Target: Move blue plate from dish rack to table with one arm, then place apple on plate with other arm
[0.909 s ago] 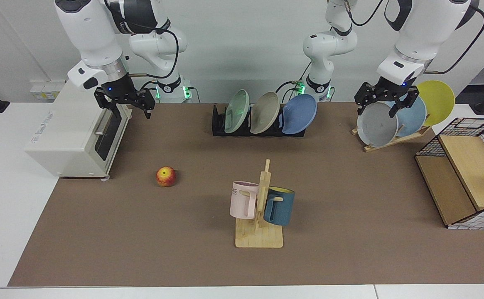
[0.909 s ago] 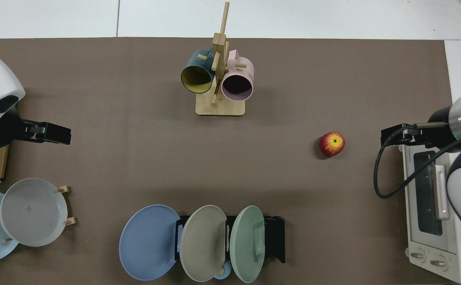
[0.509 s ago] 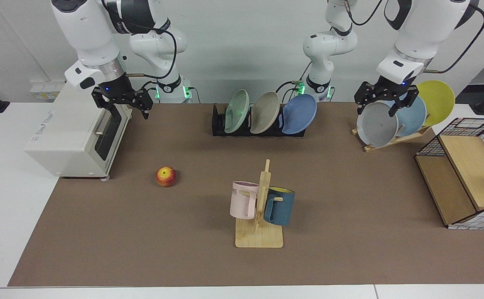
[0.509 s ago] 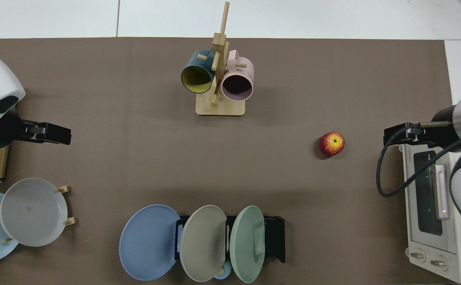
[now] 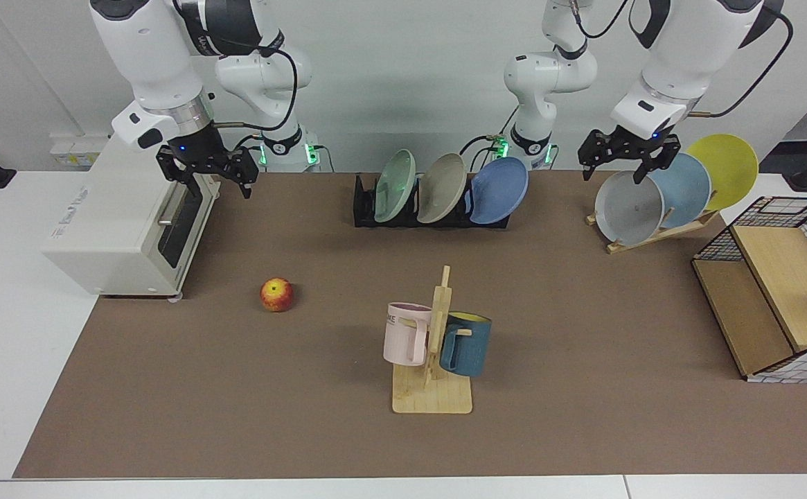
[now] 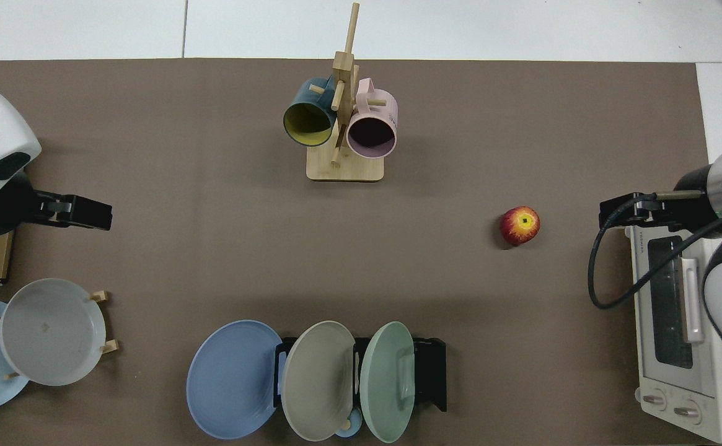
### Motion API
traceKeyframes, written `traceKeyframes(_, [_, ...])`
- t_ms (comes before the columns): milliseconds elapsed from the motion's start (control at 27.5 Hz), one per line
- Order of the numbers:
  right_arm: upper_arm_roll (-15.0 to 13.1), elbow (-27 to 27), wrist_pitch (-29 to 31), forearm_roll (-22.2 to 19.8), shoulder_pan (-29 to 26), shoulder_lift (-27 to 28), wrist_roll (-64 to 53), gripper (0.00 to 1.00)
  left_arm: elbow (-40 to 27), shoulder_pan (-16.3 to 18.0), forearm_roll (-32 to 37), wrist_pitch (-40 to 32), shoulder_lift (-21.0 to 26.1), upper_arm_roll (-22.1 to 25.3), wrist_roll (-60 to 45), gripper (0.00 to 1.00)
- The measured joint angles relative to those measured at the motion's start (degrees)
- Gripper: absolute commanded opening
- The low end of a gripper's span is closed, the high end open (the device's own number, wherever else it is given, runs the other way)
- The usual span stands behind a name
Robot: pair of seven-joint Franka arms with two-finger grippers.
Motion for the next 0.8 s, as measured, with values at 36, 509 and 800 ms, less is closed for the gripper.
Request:
traceKeyframes(36, [0.03,-0.05,0.0,0.02,0.03,-0.03,-0.75,1.0,-2.11,-0.25,-0.11,0.88,-1.19,0.02,-0.16,1.0])
traceKeyframes(509, [-0.02,-0.47,4.87,0.13,0.44,1.14,-4.18,1.0,-30.09,-1.1,-7.44,15.83,-9.34,-6.85,-1.7,0.99])
traceKeyframes(800, [-0.31,-1.13,9.03,0.04,0.22,6.09,-4.18,1.0,-40.0,-1.12,-8.15,21.53,-10.65,-10.22,-1.82,0.99])
